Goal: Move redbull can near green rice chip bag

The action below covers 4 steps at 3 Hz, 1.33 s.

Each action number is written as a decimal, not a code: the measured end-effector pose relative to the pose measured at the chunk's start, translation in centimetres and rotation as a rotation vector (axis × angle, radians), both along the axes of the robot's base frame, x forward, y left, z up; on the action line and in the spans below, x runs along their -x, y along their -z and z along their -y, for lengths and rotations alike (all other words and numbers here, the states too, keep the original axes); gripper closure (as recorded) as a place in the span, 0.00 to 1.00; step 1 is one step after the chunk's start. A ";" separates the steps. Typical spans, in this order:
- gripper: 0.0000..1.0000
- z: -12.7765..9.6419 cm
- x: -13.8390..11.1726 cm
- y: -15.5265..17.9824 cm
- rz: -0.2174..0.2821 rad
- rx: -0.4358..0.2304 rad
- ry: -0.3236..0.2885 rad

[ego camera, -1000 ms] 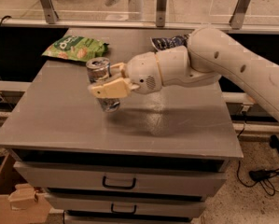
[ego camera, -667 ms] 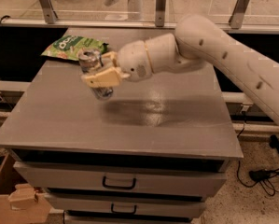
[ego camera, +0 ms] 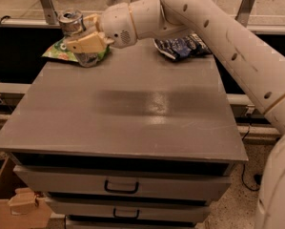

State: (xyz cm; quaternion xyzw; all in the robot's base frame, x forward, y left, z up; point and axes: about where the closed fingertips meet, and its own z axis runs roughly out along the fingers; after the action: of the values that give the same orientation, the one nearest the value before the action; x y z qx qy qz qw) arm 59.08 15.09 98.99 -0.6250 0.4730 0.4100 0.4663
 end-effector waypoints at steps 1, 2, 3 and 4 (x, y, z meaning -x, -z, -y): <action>1.00 0.1 0.0 0.0 0.000 0.000 0.002; 1.00 0.1 -2.0 1.3 -0.007 -0.033 0.070; 1.00 1.0 -6.7 3.2 -0.003 -0.091 0.190; 1.00 2.1 -11.1 5.3 -0.023 -0.134 0.287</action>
Offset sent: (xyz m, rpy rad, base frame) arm 0.0649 -0.0100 -0.0396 0.1017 0.0199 -0.2214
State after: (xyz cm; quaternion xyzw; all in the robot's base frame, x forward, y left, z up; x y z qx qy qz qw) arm 70.21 12.98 93.66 -0.5138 0.5342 0.3769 0.5556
